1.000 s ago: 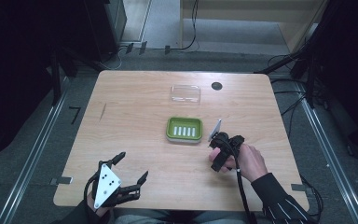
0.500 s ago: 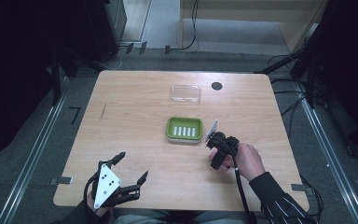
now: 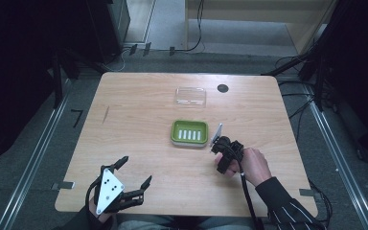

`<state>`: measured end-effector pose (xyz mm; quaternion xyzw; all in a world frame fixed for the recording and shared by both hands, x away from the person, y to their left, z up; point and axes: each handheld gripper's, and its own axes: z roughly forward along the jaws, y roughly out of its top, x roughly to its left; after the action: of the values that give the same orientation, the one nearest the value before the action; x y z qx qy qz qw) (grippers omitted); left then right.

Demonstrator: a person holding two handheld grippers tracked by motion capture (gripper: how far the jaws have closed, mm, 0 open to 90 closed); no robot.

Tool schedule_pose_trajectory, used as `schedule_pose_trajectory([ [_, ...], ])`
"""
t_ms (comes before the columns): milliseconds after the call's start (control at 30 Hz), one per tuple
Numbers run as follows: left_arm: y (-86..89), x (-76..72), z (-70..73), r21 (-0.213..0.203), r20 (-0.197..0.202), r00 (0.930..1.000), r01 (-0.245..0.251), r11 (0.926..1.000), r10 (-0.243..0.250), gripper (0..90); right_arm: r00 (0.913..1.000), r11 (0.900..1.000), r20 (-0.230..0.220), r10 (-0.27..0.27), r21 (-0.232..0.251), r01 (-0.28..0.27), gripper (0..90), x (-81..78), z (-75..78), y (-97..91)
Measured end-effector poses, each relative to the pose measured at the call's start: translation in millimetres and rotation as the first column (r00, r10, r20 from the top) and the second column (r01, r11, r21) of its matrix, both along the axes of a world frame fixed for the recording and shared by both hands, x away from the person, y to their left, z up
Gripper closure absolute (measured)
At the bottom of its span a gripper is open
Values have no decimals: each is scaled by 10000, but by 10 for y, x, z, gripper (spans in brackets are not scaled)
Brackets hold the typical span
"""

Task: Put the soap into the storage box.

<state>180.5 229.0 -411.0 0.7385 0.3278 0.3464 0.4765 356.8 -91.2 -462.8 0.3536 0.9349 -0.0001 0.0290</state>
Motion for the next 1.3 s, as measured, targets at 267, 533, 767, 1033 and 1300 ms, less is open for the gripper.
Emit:
schedule_pose_trajectory([
  [267,1,-2,0,14,4,10000,0,10000,0,137,9998,9999,-129,141,-22,-141,363,4,-13,-5],
  [533,3,-3,1,27,4,10000,-7,10000,7,137,9993,9995,-196,319,-12,-319,379,5,-4,-10],
  [767,2,-3,0,21,9,10000,-2,10000,2,137,9977,9977,-126,663,-91,-664,384,-1,32,-22],
  [1033,-1,-5,0,15,19,10000,-13,10000,13,137,9958,9958,-168,902,-141,-904,387,-19,61,-25],
  [1300,-1,-5,0,11,21,10000,-14,10000,14,137,9942,9942,-29,1079,-32,-1079,387,-11,116,-30],
])
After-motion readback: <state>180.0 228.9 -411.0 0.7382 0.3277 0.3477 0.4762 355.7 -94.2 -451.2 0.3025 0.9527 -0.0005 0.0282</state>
